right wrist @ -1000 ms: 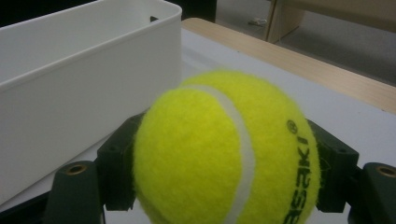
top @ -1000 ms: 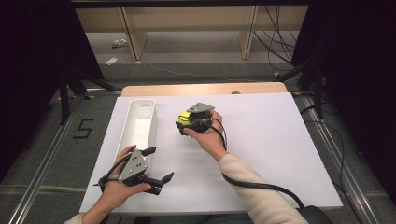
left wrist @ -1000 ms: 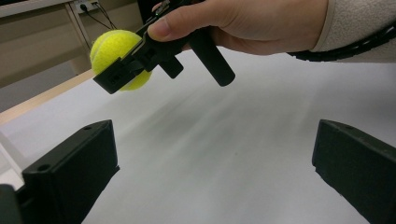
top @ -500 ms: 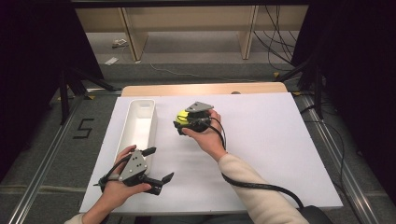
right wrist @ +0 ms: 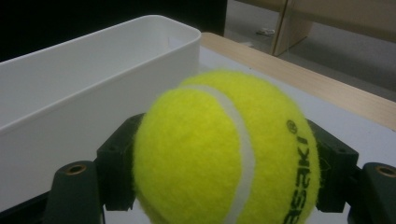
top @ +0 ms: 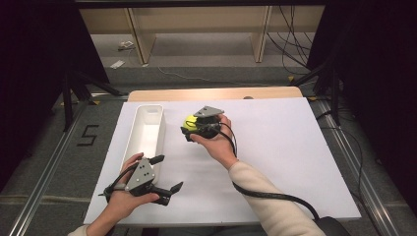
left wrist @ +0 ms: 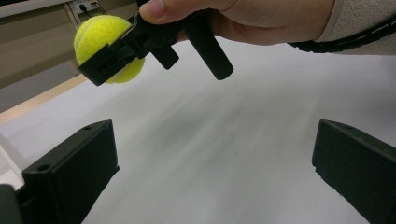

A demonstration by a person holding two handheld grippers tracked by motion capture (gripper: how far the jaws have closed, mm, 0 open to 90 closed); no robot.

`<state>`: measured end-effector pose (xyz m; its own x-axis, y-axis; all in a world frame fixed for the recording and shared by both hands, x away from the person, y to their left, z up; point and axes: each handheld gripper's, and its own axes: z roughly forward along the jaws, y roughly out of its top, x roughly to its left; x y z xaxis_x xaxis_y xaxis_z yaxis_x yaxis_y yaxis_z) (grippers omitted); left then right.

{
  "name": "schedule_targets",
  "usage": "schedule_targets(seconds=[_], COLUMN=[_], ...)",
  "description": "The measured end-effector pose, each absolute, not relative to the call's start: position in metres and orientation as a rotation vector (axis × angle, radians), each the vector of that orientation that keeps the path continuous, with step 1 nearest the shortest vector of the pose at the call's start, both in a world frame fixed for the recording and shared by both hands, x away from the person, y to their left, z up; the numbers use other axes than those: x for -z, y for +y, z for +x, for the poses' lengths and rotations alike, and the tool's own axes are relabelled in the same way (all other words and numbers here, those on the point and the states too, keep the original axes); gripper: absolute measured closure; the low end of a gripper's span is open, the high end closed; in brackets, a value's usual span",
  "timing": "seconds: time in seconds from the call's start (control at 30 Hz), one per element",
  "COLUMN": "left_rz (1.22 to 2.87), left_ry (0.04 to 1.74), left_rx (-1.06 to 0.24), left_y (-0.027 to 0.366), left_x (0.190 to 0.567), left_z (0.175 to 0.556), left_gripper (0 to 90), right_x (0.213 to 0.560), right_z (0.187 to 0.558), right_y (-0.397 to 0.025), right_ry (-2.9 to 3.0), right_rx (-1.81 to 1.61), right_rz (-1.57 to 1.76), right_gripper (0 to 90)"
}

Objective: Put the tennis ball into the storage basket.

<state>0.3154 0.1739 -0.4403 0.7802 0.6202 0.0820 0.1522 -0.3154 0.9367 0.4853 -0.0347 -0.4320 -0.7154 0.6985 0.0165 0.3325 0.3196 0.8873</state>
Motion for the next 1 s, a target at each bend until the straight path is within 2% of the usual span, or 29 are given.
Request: schedule_targets(seconds=[1.0], left_rz=[1.867], left_ry=[0.587], left_rx=[-0.532], left_y=[0.1737], left_x=[0.4404], left_z=[0.3155], left_gripper=[0.0], right_x=[0.4254], right_z=[0.4809], right_y=[-0.0287], right_ry=[2.220], right_rx=[-1.386], right_rz=[0.891], right_gripper=[27.1])
